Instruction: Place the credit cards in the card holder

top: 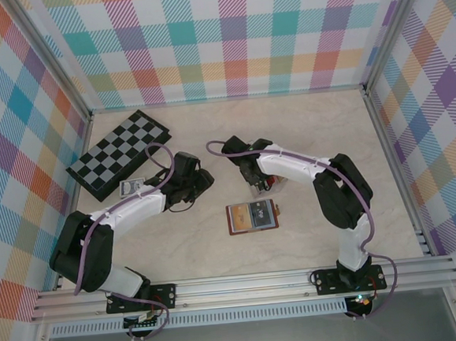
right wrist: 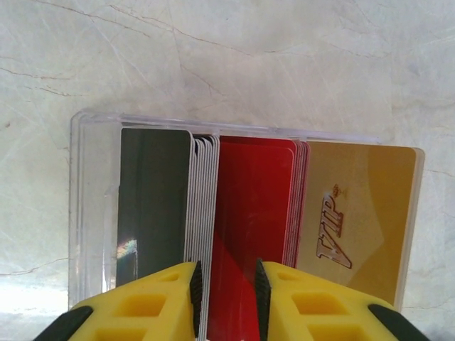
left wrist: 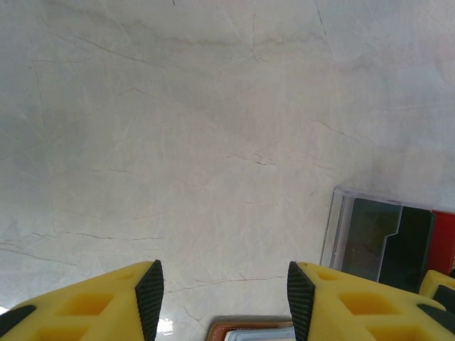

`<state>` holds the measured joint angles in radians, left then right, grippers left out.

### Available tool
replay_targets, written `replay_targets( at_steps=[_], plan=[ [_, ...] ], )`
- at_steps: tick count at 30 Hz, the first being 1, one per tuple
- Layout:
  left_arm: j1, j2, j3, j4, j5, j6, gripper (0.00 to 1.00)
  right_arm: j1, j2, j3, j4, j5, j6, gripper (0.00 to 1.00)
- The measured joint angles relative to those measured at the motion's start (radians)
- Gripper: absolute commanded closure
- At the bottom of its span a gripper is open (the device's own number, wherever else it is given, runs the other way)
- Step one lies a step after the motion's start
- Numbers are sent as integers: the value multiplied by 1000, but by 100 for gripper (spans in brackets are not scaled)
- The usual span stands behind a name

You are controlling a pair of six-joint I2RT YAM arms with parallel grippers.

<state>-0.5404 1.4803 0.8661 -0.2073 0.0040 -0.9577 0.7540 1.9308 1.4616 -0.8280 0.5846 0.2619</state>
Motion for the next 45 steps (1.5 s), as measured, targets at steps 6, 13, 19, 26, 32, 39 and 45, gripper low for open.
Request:
replay_targets(
  at_steps=[6,13,19,26,32,39,45],
  plan=[
    [0,0,0,0,6,0,49,-5,2,0,4,-31,4,62],
    [0,2,0,0,6,0,49,-5,11,3,6,-35,11,60],
    [0,6,0,0,6,0,49,-7,11,7,-2,-71,15,58],
    [0,18,0,0,10,0,49,-7,-17,21,0,-87,14,55],
    [0,18,0,0,13,0,49,-7,-3,27,8,-93,14,57],
    [0,18,0,0,14,0,48,-7,56,24,32,-88,14,57],
    [0,18,0,0,14,0,49,-2,59,21,38,-50,7,66]
  ],
)
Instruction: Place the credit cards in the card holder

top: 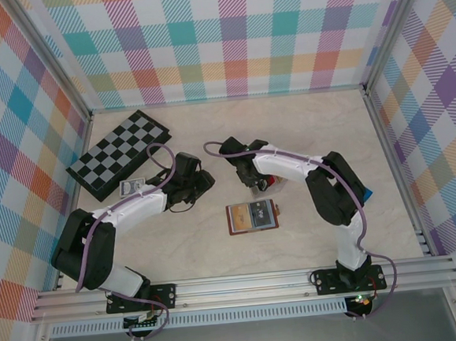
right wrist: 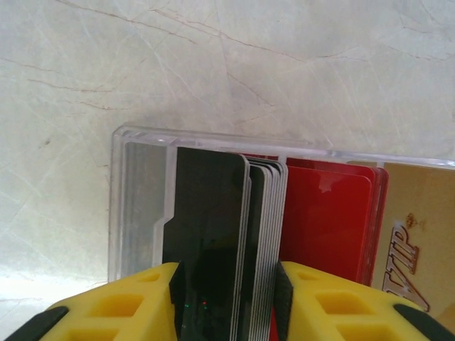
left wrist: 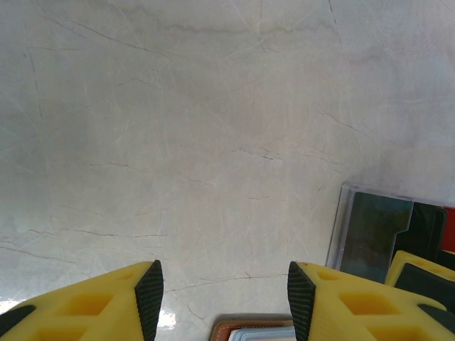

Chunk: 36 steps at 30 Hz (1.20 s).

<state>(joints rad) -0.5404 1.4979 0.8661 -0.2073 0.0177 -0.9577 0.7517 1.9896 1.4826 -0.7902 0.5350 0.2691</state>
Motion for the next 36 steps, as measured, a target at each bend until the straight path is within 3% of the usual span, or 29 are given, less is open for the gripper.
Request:
replay_targets(
  at_steps=[5,20,36],
  plan=[
    [0,0,0,0,0,0,49,0,-1,-10,7,24,-13,73],
    [0,0,0,0,0,0,49,-5,-30,-48,11,53,-23,67],
    [0,0,0,0,11,0,49,-20,-61,-63,11,68,-43,72]
  ],
)
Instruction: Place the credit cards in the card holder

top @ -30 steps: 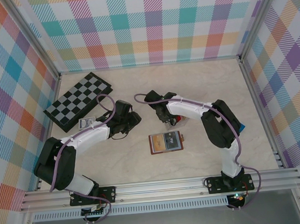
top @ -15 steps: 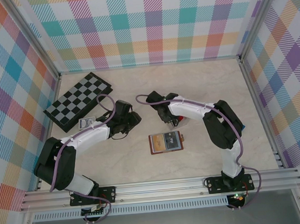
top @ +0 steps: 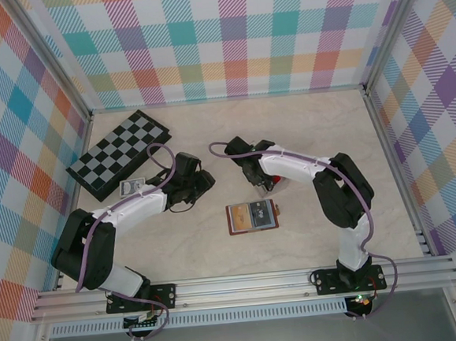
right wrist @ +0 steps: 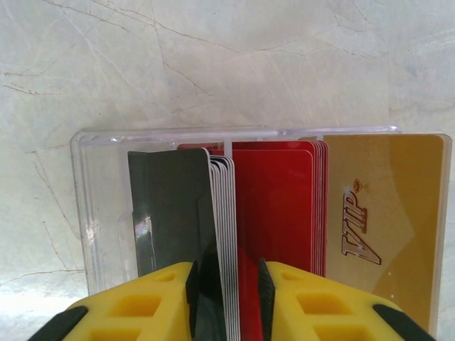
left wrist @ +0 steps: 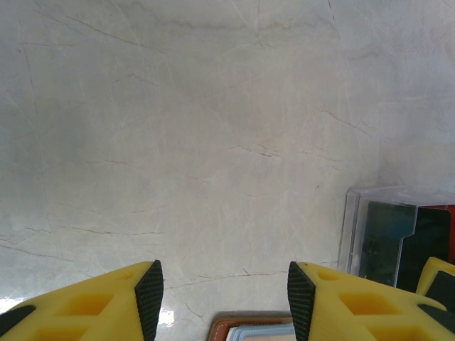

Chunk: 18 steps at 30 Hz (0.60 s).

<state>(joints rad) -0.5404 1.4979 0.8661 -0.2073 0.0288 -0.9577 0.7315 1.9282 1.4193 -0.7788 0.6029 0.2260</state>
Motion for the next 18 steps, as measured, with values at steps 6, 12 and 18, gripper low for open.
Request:
replay_targets(
  at_steps=[6,12,18],
  plan=[
    [0,0,0,0,4,0,49,-15,-1,-12,2,-1,-6,79],
    [0,7,0,0,7,0,49,-18,-9,-12,3,-2,-6,87],
    [0,13,0,0,7,0,49,-18,-25,-12,2,-12,-6,90]
  ],
)
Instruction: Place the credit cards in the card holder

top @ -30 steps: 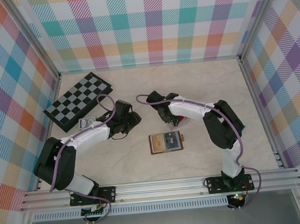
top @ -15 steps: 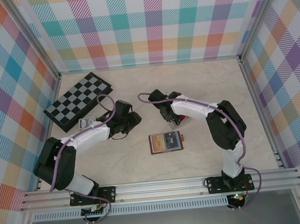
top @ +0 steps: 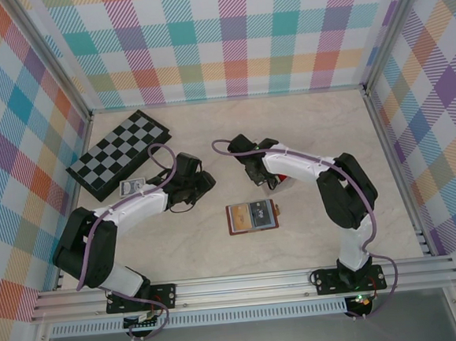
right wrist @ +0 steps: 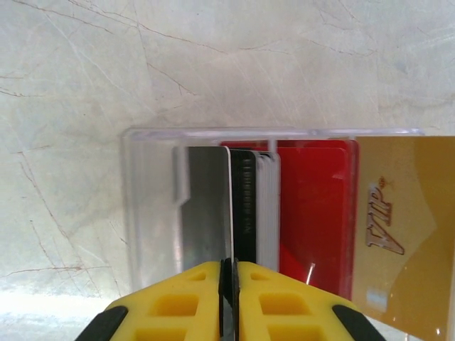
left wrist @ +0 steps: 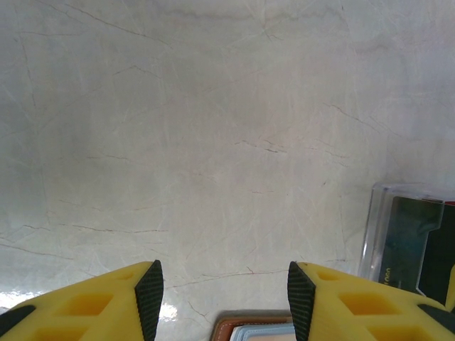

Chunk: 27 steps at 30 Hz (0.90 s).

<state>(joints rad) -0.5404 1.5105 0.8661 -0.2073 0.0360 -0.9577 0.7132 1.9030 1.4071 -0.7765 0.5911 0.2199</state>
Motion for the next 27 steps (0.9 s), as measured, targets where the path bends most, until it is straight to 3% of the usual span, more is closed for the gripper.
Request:
replay_targets(
  at_steps=[4,13,20,24,27],
  plan=[
    [0,0,0,0,0,0,49,0,-8,0,-3,0,0,96],
    [0,1,0,3,13,3,48,-1,-65,0,-24,-57,9,97],
    [1,0,0,92,103,8,44,-19,-231,-1,-37,-146,55,100],
    [1,0,0,205,205,2,38,-64,-386,-42,-1,-280,105,100],
    [1,2,1,317,301,-16,33,-150,-506,-121,64,-461,164,99]
  ],
)
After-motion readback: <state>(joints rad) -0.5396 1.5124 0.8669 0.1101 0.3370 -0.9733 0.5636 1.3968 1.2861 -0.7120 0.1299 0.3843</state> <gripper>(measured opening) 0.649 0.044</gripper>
